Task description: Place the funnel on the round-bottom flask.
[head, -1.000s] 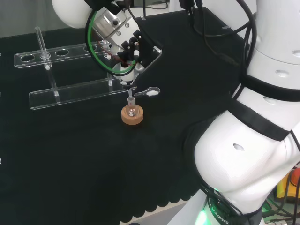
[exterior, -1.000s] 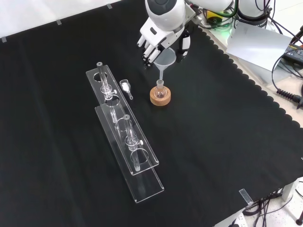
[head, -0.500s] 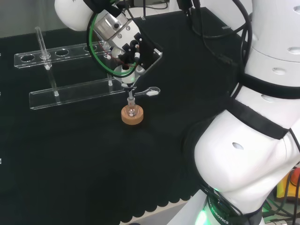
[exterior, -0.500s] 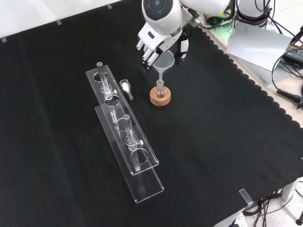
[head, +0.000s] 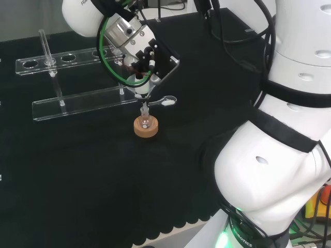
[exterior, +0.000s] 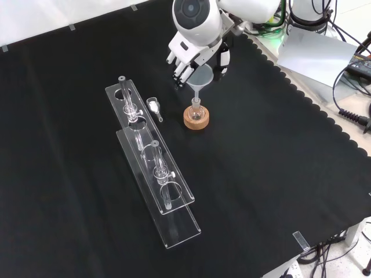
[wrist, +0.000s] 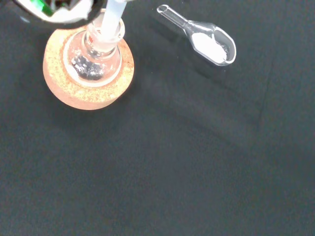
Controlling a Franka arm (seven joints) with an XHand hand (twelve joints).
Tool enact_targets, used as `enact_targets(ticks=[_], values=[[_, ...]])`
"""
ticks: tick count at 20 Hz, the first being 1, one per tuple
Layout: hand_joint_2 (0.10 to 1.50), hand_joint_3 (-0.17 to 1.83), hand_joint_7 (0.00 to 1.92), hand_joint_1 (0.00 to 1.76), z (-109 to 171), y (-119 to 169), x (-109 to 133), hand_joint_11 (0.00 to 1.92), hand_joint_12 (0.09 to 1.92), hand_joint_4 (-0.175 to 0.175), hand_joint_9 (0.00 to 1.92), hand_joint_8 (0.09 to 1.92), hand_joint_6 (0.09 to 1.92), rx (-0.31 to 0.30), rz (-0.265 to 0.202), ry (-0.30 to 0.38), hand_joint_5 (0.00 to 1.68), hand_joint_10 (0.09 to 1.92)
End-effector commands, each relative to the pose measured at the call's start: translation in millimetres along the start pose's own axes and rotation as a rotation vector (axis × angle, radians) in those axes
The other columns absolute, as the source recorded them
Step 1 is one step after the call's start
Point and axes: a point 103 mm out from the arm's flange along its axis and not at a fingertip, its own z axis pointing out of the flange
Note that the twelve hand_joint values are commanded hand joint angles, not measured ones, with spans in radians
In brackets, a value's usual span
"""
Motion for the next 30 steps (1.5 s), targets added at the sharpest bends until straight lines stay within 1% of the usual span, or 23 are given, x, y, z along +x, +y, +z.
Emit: enact_targets(ticks=[1, 15, 21, 30], values=[[0.75, 0.67, 0.50, 0.85, 1, 2, -1, 0.59, 1.29, -0.009, 0.97, 0.66, 0.79, -0.004, -0.001, 0.009, 0.66, 0.46], [0.75, 0.67, 0.50, 0.84, 14, 11, -4, 0.59, 1.29, -0.010, 0.97, 0.66, 0.79, 0.013, -0.008, 0.036, 0.66, 0.46], [0.75, 0.67, 0.49, 0.84, 18, 15, 1, 0.59, 1.29, -0.011, 0.97, 0.66, 0.79, 0.018, -0.011, 0.030, 0.65, 0.46], [0.75, 0.67, 0.49, 0.84, 18, 16, 3, 0.59, 1.29, -0.013, 0.96, 0.66, 0.79, 0.013, -0.017, 0.044, 0.65, 0.46]])
